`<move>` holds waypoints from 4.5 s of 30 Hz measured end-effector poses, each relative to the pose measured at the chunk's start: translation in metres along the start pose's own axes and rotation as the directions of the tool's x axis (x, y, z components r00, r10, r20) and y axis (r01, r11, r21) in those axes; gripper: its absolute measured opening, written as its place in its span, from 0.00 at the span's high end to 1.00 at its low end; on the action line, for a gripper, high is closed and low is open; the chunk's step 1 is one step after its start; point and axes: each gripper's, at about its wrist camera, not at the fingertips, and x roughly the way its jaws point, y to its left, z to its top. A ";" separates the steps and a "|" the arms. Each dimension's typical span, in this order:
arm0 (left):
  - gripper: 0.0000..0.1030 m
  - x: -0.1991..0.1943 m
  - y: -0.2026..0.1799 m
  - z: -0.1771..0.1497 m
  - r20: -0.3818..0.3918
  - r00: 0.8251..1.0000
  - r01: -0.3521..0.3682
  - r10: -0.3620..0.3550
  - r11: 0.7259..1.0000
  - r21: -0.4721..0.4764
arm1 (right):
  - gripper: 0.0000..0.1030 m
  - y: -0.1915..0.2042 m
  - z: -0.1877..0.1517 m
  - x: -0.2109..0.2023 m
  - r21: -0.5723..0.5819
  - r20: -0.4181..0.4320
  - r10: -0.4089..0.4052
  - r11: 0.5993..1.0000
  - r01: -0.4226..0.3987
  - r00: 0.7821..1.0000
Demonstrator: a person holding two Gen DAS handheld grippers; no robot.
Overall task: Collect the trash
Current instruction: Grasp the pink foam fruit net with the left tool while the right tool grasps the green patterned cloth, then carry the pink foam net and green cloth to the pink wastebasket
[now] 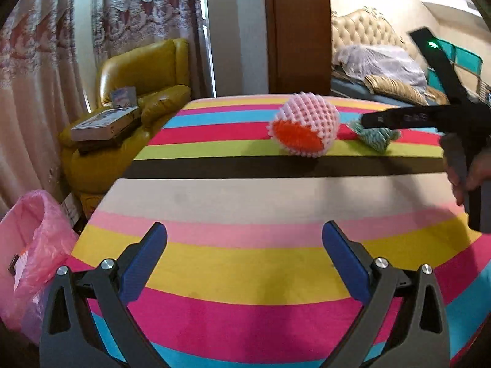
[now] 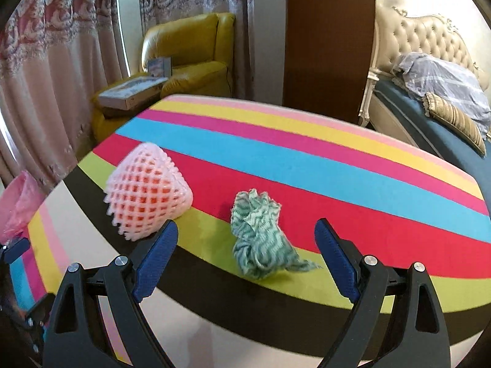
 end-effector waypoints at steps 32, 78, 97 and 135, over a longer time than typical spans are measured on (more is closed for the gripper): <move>0.05 0.075 -0.051 0.095 -0.119 0.990 0.070 -0.070 0.998 -0.004 | 0.70 -0.042 -0.084 -0.074 0.070 0.070 -0.074 0.995 0.069 0.995; 0.68 -0.025 -0.025 0.003 0.082 0.995 0.065 -0.055 0.990 -0.125 | 0.70 0.045 -0.116 -0.104 -0.107 0.104 -0.033 0.993 0.045 0.994; 0.68 -0.020 -0.022 0.007 0.074 0.995 0.081 -0.073 0.990 -0.111 | 0.70 0.042 -0.111 -0.103 -0.088 0.109 -0.077 0.992 0.087 0.991; 0.67 -0.115 0.070 -0.035 0.149 0.981 -0.101 0.120 0.986 -0.133 | 0.69 0.167 -0.106 -0.148 -0.413 0.256 0.045 0.908 0.068 0.966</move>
